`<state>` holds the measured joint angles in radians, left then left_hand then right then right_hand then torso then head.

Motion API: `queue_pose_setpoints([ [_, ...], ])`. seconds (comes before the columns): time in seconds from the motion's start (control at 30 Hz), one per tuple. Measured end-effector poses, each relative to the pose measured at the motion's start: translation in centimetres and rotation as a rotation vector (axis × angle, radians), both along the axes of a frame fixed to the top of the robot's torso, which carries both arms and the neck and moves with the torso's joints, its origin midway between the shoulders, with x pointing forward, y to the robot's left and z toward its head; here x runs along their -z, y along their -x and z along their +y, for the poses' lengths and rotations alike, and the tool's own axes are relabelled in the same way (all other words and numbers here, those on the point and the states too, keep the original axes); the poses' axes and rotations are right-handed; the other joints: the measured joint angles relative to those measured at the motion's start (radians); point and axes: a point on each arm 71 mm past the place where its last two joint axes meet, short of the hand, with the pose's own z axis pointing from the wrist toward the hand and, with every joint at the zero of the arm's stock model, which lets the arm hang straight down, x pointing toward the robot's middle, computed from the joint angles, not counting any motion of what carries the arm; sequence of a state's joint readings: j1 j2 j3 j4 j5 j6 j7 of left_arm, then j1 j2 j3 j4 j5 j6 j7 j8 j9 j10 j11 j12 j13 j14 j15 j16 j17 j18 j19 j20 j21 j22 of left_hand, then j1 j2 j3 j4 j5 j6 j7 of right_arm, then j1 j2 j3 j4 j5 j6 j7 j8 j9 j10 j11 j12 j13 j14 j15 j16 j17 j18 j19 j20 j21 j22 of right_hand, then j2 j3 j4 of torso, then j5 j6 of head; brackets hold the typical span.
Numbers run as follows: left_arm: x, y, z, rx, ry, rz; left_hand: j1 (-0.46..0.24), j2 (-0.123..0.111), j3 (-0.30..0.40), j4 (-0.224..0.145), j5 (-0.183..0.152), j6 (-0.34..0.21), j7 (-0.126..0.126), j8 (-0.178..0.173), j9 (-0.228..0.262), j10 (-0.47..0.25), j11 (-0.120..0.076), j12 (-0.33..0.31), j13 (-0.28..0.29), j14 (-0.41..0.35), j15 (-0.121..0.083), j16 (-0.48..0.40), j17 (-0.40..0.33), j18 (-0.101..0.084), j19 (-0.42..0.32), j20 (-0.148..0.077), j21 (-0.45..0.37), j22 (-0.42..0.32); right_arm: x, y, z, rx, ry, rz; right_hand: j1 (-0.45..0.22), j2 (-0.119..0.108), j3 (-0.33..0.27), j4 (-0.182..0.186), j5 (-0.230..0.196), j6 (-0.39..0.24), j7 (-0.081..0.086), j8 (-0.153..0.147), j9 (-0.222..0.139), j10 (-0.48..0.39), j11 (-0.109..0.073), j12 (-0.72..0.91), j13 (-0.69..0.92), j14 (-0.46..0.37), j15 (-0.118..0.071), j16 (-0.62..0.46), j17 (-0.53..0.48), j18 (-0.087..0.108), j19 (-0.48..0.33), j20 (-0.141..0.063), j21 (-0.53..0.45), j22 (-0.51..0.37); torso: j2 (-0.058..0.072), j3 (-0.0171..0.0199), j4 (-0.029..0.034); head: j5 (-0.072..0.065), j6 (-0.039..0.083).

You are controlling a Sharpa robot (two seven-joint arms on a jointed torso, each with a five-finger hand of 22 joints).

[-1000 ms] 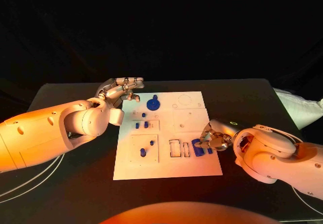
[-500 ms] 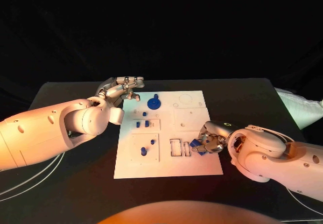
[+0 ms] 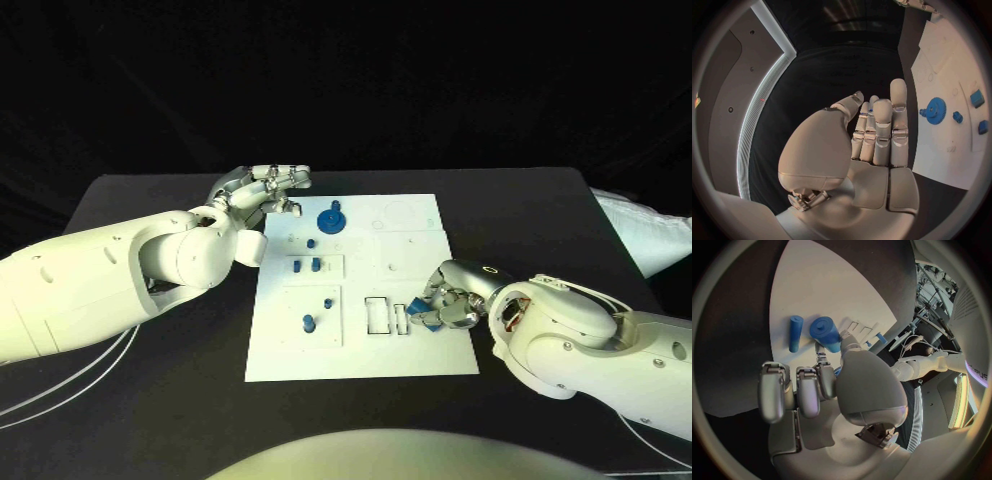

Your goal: Assemble the parts on the task board

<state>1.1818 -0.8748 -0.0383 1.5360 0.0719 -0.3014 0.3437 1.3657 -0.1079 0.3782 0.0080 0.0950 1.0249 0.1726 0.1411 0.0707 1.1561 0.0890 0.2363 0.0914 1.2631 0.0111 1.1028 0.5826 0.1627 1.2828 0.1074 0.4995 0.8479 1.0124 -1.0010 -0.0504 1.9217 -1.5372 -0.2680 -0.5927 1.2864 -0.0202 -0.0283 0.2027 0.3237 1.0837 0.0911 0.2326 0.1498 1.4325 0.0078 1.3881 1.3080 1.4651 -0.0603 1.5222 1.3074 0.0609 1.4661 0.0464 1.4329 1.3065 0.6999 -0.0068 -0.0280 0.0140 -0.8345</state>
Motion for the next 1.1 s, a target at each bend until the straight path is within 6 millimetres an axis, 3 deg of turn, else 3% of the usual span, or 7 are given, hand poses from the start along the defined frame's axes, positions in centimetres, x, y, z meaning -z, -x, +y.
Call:
queue_pose_setpoints([
  [0.2, 0.0, 0.0, -0.1, 0.005, 0.0, 0.004, 0.0, 0.0, 0.0, 0.0, 0.0, 0.0, 0.0, 0.0, 0.0, 0.0, 0.0, 0.0, 0.0, 0.0, 0.0, 0.0, 0.0, 0.0, 0.0, 0.0, 0.0, 0.0, -1.2, 0.1, 0.6, 0.026, -0.093, -0.008, -0.037, 0.027, -0.034, 0.052, 0.099, 0.0, 0.0, 0.002, 0.0, 0.007, -0.007, 0.0, 0.0, 0.002, -0.004, 0.0, 0.0, 0.0, 0.0, -0.007, 0.0, 0.002, -0.001, -0.0002, 0.0007, 0.0, 0.003],
  [0.3, 0.1, 0.0, -0.1, 0.007, 0.001, 0.006, 0.0, 0.0, 0.0, 0.0, 0.0, 0.0, 0.0, 0.0, 0.0, 0.0, 0.0, 0.0, 0.0, 0.0, 0.0, 0.0, 0.0, 0.0, 0.0, 0.0, 0.0, 0.0, -1.2, 0.2, 1.3, 0.026, -0.136, 0.014, -0.049, 0.021, -0.04, 0.058, 0.11, 0.001, -0.001, 0.01, 0.001, 0.007, -0.007, 0.0, 0.0, 0.002, -0.004, 0.0, 0.0, 0.0, 0.0, -0.007, 0.0, 0.002, -0.001, -0.0003, 0.0016, 0.0, 0.004],
  [0.37, 0.1, 0.0, -0.1, 0.009, 0.001, 0.007, 0.0, 0.0, -0.003, -0.003, 0.0, 0.0, 0.0, 0.0, 0.0, 0.0, 0.0, 0.0, 0.0, 0.0, 0.0, 0.0, -0.001, 0.0, 0.0, 0.0, 0.0, 0.0, -1.2, 0.2, 2.0, 0.021, -0.16, 0.031, -0.053, 0.017, -0.043, 0.061, 0.112, 0.002, -0.001, 0.011, 0.043, 0.007, -0.007, -0.005, 0.0, 0.002, -0.004, 0.0, 0.0, 0.0, 0.0, -0.007, 0.0, 0.002, -0.001, -0.0007, 0.0016, 0.001, 0.004],
  [0.47, 0.1, 0.0, -0.2, 0.012, 0.002, 0.009, 0.0, 0.0, -0.003, -0.003, 0.0, 0.0, 0.0, 0.0, 0.0, 0.0, 0.0, 0.0, 0.0, -0.003, -0.003, 0.0, -0.002, 0.0, 0.0, 0.0, 0.0, 0.0, -1.0, 0.1, 2.8, 0.014, -0.184, 0.056, -0.054, 0.017, -0.046, 0.064, 0.116, 0.006, 0.001, 0.012, 0.044, 0.007, -0.007, -0.012, 0.0, 0.001, -0.005, 0.0, 0.0, 0.0, 0.0, -0.007, 0.0, 0.002, 0.0, -0.0008, 0.0015, 0.004, 0.003],
  [0.6, 0.1, 0.0, -0.3, 0.016, 0.002, 0.012, 0.0, 0.0, -0.003, -0.003, 0.0, 0.0, 0.0, 0.0, 0.0, 0.0, 0.0, 0.0, 0.0, -0.004, -0.003, 0.0, -0.002, 0.0, 0.0, 0.0, 0.0, 0.0, -0.7, 0.1, 3.6, 0.008, -0.196, 0.086, -0.068, 0.023, -0.056, 0.074, 0.111, 0.006, 0.001, 0.012, 0.062, 0.003, -0.01, -0.018, 0.0, 0.001, -0.012, 0.0, 0.0, 0.0, 0.0, -0.007, 0.0, 0.002, 0.0, -0.0009, 0.0018, 0.007, 0.002],
  [0.93, 0.2, 0.1, -0.4, 0.024, 0.004, 0.017, 0.0, 0.0, -0.003, -0.003, 0.0, 0.0, 0.0, 0.0, 0.0, 0.0, 0.0, 0.0, 0.0, -0.004, -0.003, 0.0, -0.002, 0.0, 0.0, 0.0, 0.0, 0.0, 0.0, -0.1, 4.6, -0.008, -0.186, 0.126, -0.108, 0.031, -0.086, 0.084, 0.064, 0.027, -0.018, 0.023, 0.094, 0.01, -0.017, -0.027, 0.0, 0.001, -0.012, 0.0, 0.001, 0.0, 0.0, -0.014, 0.0, 0.001, 0.0, -0.001, 0.0007, 0.011, 0.0],
  [1.1, 0.2, 0.1, -0.5, 0.028, 0.003, 0.018, 0.0, 0.0, -0.003, -0.003, 0.0, 0.0, 0.0, 0.0, 0.0, 0.0, 0.0, 0.0, 0.0, -0.004, -0.003, 0.0, -0.002, 0.0, 0.0, 0.0, 0.0, 0.0, 0.0, -0.3, 4.4, -0.005, -0.176, 0.126, -0.126, 0.039, -0.108, 0.084, 0.02, 0.043, -0.031, 0.034, 0.107, 0.018, -0.025, -0.02, -0.001, 0.001, -0.019, 0.0, 0.001, 0.0, 0.0, -0.014, 0.0, 0.001, 0.0, -0.0006, 0.0007, 0.011, 0.0],
])
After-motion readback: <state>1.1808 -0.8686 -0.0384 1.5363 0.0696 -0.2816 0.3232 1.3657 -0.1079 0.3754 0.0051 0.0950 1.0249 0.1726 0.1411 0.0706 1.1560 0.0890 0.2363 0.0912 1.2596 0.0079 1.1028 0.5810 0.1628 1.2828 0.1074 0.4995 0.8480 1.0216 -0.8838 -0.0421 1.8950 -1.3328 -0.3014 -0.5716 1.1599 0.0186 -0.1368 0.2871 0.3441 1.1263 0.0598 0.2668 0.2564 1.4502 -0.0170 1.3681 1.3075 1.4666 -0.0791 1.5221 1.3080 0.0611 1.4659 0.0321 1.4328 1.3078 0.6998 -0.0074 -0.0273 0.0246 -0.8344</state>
